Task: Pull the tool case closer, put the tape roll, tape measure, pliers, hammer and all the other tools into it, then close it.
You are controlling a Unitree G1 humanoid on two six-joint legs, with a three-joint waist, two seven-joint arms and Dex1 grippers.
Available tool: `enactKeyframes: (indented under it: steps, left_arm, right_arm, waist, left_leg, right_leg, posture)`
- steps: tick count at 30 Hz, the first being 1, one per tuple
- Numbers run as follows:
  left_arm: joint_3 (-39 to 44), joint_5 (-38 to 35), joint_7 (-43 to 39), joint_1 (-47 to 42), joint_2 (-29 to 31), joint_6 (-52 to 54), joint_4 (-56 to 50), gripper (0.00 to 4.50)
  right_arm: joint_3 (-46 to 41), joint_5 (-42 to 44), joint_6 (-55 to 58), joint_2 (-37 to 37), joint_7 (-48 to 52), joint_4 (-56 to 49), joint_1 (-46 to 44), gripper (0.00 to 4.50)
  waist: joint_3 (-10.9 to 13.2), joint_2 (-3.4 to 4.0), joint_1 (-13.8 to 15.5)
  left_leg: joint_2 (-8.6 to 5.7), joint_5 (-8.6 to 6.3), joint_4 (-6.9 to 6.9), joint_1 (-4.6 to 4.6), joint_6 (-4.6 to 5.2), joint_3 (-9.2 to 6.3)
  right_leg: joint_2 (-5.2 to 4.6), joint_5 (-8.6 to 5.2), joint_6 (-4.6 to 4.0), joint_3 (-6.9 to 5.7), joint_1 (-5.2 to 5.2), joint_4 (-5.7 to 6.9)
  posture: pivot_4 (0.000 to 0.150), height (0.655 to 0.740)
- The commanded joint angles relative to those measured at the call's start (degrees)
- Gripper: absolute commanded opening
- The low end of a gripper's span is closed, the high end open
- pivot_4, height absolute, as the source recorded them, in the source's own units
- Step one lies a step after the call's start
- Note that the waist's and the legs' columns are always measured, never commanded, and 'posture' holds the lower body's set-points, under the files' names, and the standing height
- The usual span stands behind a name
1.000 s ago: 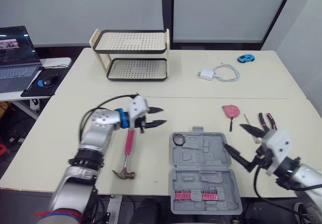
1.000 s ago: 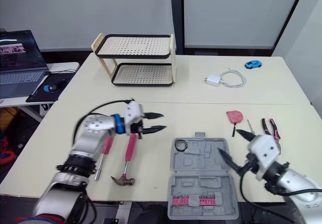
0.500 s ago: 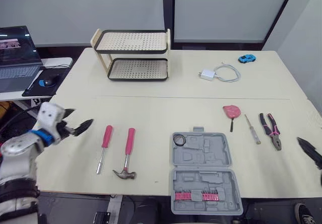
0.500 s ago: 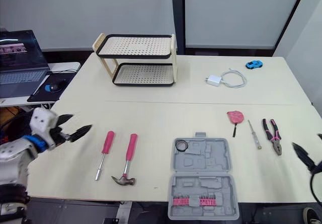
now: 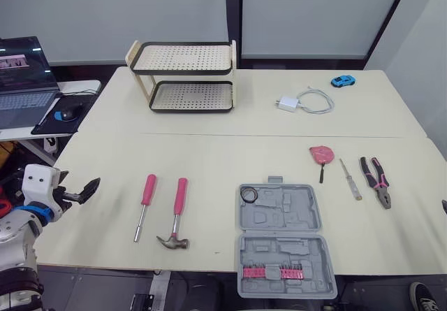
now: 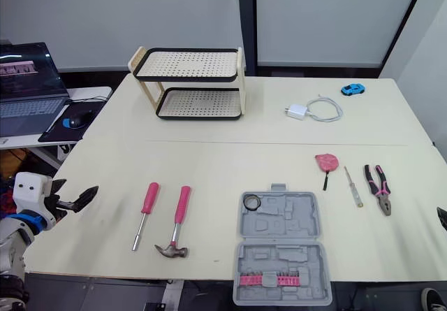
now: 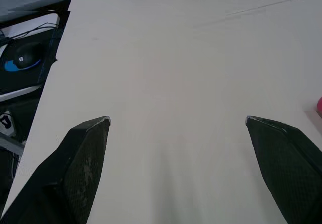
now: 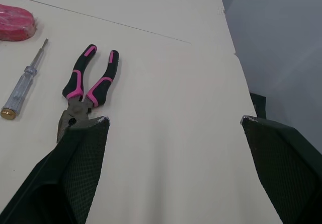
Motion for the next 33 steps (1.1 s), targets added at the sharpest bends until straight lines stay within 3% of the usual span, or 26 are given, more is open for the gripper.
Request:
enactKeyframes:
  steps: [1, 10, 19, 27, 33]
  left_arm:
    - [0.6, -1.7, 0.7, -2.5, 0.2, 0.1, -5.8, 4.48]
    - [-8.1, -8.6, -9.2, -11.4, -0.7, 17.0, -23.9, 4.48]
    - [-14.0, -17.9, -24.4, -11.6, 3.4, 30.7, -38.9, 4.48]
    - [-15.7, -15.9, -27.1, -16.1, 2.8, 28.0, -35.5, 4.48]
    - [-9.5, -16.7, -31.4, -11.0, 10.3, 29.7, -27.5, 4.48]
  right_arm:
    - [-0.1, 0.1, 0.3, -1.1, -1.1, -4.0, -0.9, 4.5]
    - [5.2, 5.1, 10.4, 0.7, 0.8, -23.0, 1.6, 4.5]
    - [3.0, 17.9, 22.7, -5.6, 12.1, -36.6, 5.3, 4.5]
    - [2.3, 19.5, 25.9, -10.1, 15.6, -36.7, 2.3, 4.5]
    - [-4.6, 18.8, 26.9, -12.5, 22.5, -32.1, 4.5, 4.5]
  waist:
    - [0.0, 0.0, 0.0]
    - [0.0, 0.01, 0.0]
    - [0.0, 0.06, -0.2]
    - [0.1, 0.02, 0.1]
    - [0.1, -0.01, -0.4]
  left_leg:
    - [0.0, 0.0, 0.0, 0.0, 0.0, 0.01]
    - [-0.01, 0.02, 0.03, -0.07, -0.03, 0.0]
    - [0.03, 0.0, 0.01, -0.08, 0.0, 0.04]
    - [0.04, 0.01, 0.05, -0.09, 0.01, 0.03]
    - [0.06, 0.01, -0.02, -0.11, 0.0, 0.13]
  right_leg:
    - [0.0, 0.0, 0.0, 0.0, 0.0, 0.0]
    - [0.0, 0.0, 0.0, -0.01, -0.01, 0.0]
    - [0.03, 0.0, 0.0, 0.01, -0.05, -0.04]
    - [0.03, 0.0, 0.0, -0.1, 0.05, -0.07]
    - [0.03, 0.0, 0.0, -0.03, -0.06, -0.11]
  posture:
    - [0.15, 0.74]
    - [0.15, 0.74]
    - [0.15, 0.74]
    - [0.15, 0.74]
    - [0.15, 0.74]
